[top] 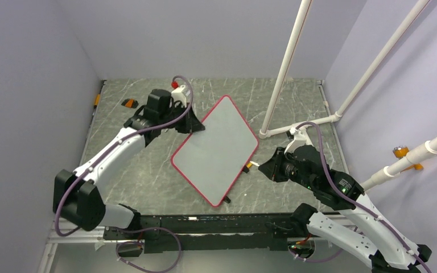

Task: Write a sentence on the whiteboard
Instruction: Adjust the whiteboard stand at the center of the board, then put down the whiteboard on the whiteboard stand.

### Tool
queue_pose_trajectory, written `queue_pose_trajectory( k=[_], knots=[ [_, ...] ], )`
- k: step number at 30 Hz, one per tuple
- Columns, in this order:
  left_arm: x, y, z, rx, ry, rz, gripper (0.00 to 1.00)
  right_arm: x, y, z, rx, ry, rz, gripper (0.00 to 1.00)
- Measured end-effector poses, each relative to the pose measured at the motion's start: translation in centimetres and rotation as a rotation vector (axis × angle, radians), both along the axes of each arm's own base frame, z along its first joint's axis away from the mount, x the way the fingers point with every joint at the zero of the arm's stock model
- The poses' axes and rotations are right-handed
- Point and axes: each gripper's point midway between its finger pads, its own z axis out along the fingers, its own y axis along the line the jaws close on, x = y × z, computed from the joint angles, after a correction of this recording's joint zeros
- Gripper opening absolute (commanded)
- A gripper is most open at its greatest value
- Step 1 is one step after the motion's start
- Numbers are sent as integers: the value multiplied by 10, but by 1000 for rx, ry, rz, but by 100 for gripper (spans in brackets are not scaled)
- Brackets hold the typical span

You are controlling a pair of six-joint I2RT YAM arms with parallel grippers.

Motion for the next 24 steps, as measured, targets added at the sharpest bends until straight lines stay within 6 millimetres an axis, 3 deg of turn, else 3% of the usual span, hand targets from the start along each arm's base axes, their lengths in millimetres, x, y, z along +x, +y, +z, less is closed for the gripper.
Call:
queue_pose_trajectory(
  k=[7,15,24],
  knots=[
    [5,-13,19,82,-40,-186,0,-1,-6,-1,-11,-6,-19,0],
    [0,-4,12,130,-46,-222,4,1,-5,-4,-22,3,-20,0],
    [-2,11,2,169,-52,-212,31,5,-1,-13,-53,37,-18,0]
  ],
)
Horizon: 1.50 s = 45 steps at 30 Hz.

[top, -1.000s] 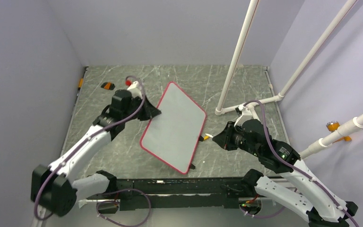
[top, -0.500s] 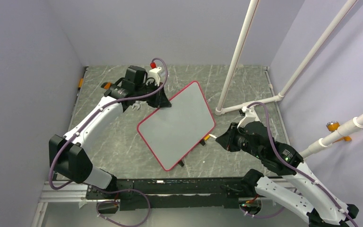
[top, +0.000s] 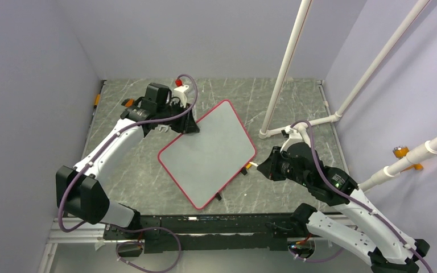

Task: Write a sentence on the whiteboard
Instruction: Put down the whiteboard on the whiteboard stand.

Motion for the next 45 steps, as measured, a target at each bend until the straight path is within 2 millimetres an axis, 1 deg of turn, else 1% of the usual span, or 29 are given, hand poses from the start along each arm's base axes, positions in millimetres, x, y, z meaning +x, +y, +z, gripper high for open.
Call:
queue_pose_trajectory(
  k=[3,6,10,12,16,21,27,32,39,45],
  knots=[
    [3,12,-11,24,12,20,34,1,2,-1,-1,3,2,0],
    [2,21,-21,41,36,34,34,1,2,-2,-5,8,2,0],
    [0,27,-27,52,62,42,36,3,4,-2,-5,8,2,0],
    [0,27,-27,47,64,39,38,4,5,-3,-4,8,3,0],
    [-1,24,-26,32,70,29,47,6,7,-4,-4,10,5,0],
    [-1,22,-28,25,86,30,62,8,9,-5,-8,14,5,0],
    [2,24,-22,31,83,41,72,8,9,-6,-10,16,6,0],
    [10,29,-16,29,72,58,76,8,10,-6,-9,15,6,0],
    [17,37,-7,20,62,79,78,8,9,-6,-8,15,6,0],
    [26,60,-7,22,67,136,79,6,8,-11,-14,21,6,0]
  ],
)
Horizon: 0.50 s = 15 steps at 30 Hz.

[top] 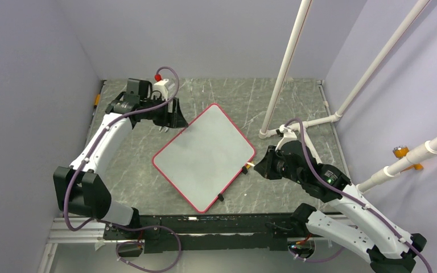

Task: Write a sentence on the whiteboard
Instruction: Put down the whiteboard on the whiteboard stand, then hold the whiteboard on the whiteboard stand.

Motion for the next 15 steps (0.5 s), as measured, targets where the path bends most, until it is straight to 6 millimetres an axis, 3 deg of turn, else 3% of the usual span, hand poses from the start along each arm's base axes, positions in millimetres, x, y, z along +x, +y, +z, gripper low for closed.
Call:
queue_pose_trajectory(
  k=[3,7,15],
  knots=[
    [2,12,5,-8,-10,29,77,0,0,-2,-1,3,1,0],
    [-9,26,4,-31,-8,52,71,-1,1,-6,-1,11,9,0],
    [-42,25,-29,-80,99,11,64,-2,14,-10,14,30,55,0]
  ],
)
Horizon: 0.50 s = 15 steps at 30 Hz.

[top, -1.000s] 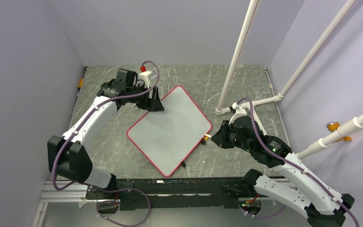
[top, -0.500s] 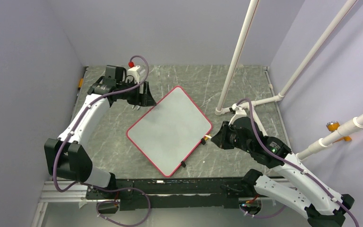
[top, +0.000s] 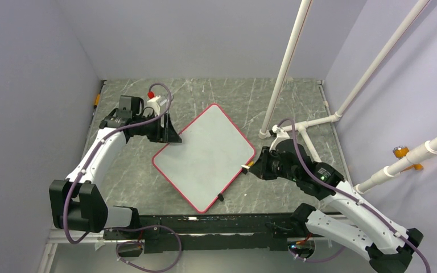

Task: Write a sentence on the whiteboard
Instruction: Hold the whiteboard on the whiteboard stand.

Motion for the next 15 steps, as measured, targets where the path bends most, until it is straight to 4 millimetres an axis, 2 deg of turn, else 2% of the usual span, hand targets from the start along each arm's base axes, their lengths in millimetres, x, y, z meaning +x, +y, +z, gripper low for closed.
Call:
queue_pose_trajectory(
  k=[4,9,15],
  knots=[
    [-7,-2,-8,-16,32,-14,54,-1,8,-1,10,10,37,0],
    [-8,-6,-4,-44,21,-37,45,0,15,-6,2,29,67,0],
    [-6,-5,-7,-47,25,-34,45,0,18,-10,-8,45,80,0]
  ],
)
